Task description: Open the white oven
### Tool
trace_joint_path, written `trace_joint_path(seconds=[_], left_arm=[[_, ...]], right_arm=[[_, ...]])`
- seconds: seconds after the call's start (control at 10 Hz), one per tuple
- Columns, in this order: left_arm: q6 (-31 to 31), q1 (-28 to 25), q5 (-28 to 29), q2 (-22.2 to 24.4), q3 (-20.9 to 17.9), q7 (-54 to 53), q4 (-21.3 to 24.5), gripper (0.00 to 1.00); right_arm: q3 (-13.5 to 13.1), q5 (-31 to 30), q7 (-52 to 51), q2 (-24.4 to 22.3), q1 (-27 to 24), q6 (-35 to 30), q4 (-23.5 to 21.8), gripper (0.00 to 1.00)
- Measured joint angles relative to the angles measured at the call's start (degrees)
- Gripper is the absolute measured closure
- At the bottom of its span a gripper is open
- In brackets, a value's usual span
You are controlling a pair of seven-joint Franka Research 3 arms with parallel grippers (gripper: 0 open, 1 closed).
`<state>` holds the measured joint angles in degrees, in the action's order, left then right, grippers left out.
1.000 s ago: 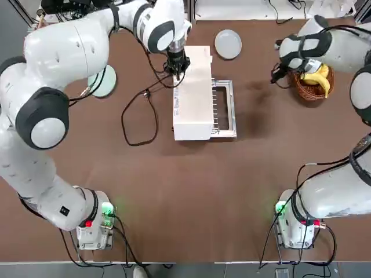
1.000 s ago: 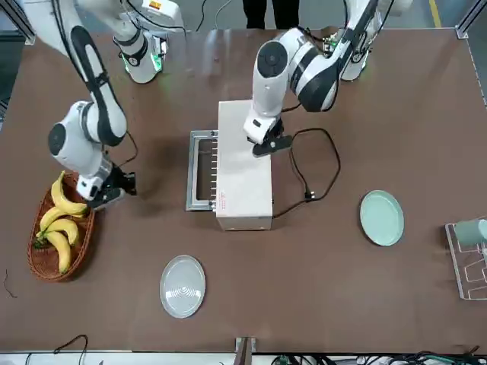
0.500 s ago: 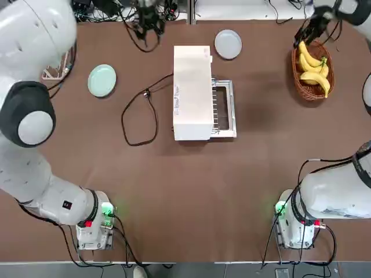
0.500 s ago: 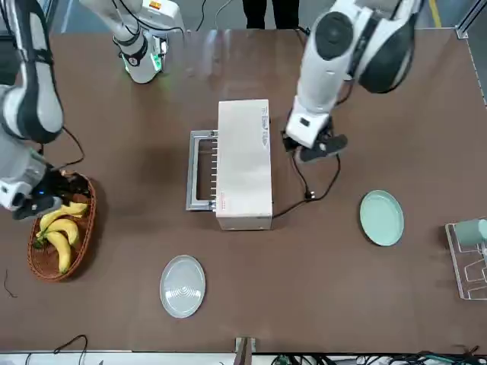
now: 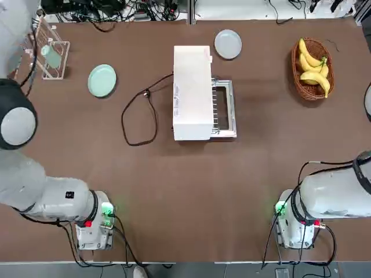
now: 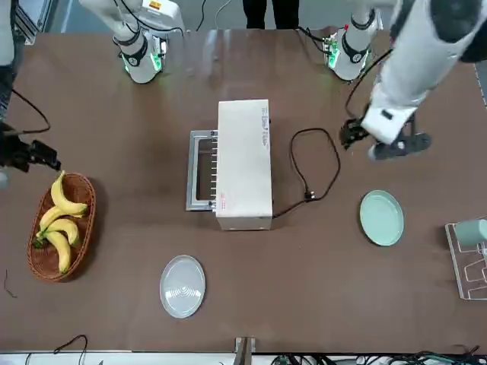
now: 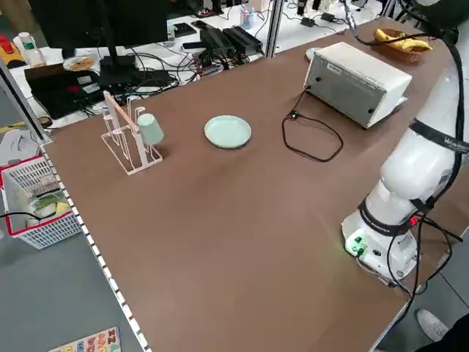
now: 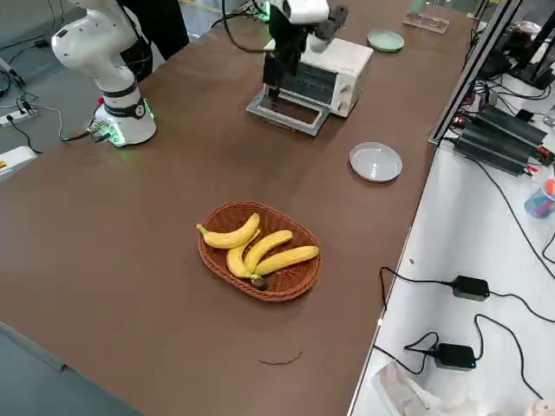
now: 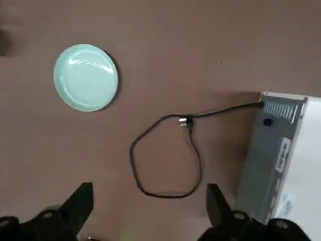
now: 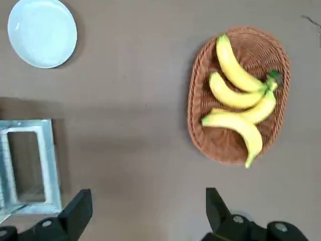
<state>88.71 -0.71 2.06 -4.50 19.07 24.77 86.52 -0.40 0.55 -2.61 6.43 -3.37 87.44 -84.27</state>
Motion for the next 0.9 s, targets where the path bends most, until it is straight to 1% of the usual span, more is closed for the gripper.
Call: trace_joint_path(seconds=[0.1,0.2,0.4,0.5,0.9], left_arm=[[-1.5,-1.2,-0.5,1.6,-1.7,-5.6,0.0,0.0],[-3.3,-1.1,-0.9,2.7,-4.5,-11.3,-0.2,0.0],[-6.8,-1.2,-3.2,3.7,-10.0,-19.6,-2.7,0.0],[-7.4,-1.2,-3.3,3.8,-11.2,-21.6,-3.8,0.0],[-7.7,-1.4,-3.3,3.3,-11.2,-23.5,-4.0,0.0]], right_arm=[[0.0,-0.6,2.3,-0.5,0.8,-2.9,1.7,0.0],[0.0,-0.8,4.1,-1.0,1.4,-3.5,2.2,0.0],[0.0,-0.8,5.5,-1.1,1.9,-3.2,1.8,0.0],[-0.1,-0.8,5.5,-1.2,1.9,-2.8,1.3,0.0],[-0.3,-0.8,5.6,-2.1,1.9,0.6,-2.1,0.0]])
